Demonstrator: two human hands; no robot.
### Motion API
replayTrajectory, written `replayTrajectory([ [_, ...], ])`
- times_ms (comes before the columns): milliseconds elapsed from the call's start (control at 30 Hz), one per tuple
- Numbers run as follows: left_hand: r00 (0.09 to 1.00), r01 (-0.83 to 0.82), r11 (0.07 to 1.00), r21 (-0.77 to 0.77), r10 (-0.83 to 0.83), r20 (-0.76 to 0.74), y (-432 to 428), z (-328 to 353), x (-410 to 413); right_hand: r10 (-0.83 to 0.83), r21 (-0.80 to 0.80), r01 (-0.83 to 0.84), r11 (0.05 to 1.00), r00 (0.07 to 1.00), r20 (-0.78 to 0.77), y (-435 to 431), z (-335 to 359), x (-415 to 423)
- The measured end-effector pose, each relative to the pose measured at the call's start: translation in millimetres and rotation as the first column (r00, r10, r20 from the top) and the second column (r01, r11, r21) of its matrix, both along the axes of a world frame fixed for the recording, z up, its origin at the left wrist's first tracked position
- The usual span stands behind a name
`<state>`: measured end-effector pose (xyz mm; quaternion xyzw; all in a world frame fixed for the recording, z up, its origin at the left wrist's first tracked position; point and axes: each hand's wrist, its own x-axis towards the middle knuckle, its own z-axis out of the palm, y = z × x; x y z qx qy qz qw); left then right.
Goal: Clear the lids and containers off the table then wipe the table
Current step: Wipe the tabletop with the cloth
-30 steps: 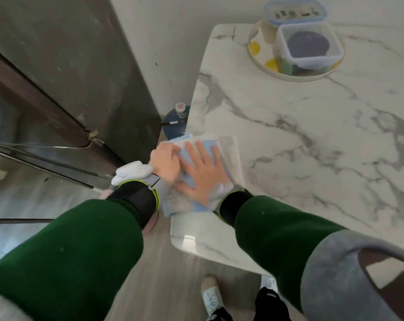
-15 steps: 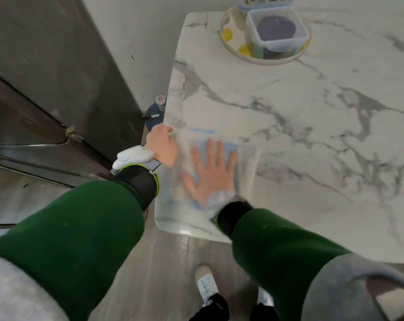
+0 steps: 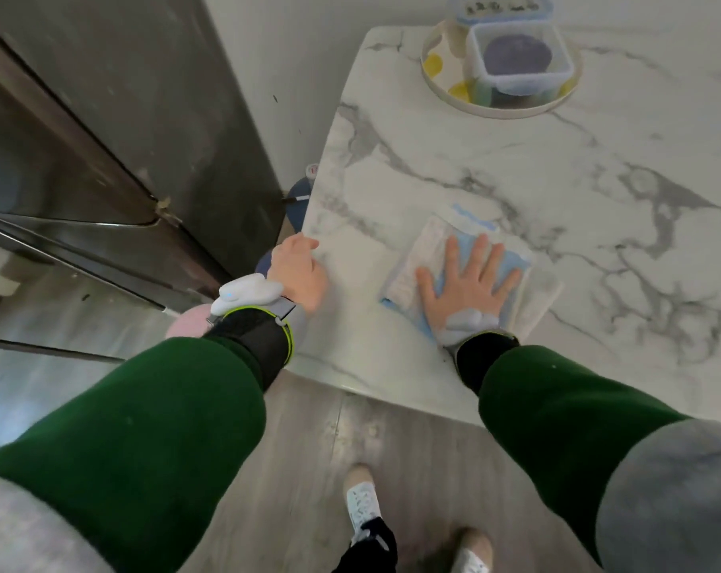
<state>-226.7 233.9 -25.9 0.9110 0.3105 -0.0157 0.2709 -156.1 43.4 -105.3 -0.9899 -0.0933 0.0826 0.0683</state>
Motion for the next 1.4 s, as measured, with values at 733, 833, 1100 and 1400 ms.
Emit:
replayTrajectory([
  [733, 0.992, 0.051, 0.999, 0.005, -0.050, -0.116, -86, 5, -17, 0.132, 0.008, -0.132, 0.991, 0.991, 0.028, -50, -8, -63],
  [833, 0.985, 0.071, 0.997, -0.029, -0.075, -0.154, -118, 11, -13, 0.392, 0.018, -0.392, 0.920, 0.920, 0.018, -60, -7, -85],
  [1100, 0.932, 0.226, 0.974, -0.003, -0.217, -0.290, -180, 0, 5, 0.029, -0.046, -0.029, 0.999, 1.000, 0.008, -200, -5, -31],
  [1400, 0.848, 0.250, 0.968, 0.036, -0.201, -0.490, -187, 1, 27, 0.322, 0.110, -0.325, 0.939, 0.946, 0.045, -132, -7, -73],
])
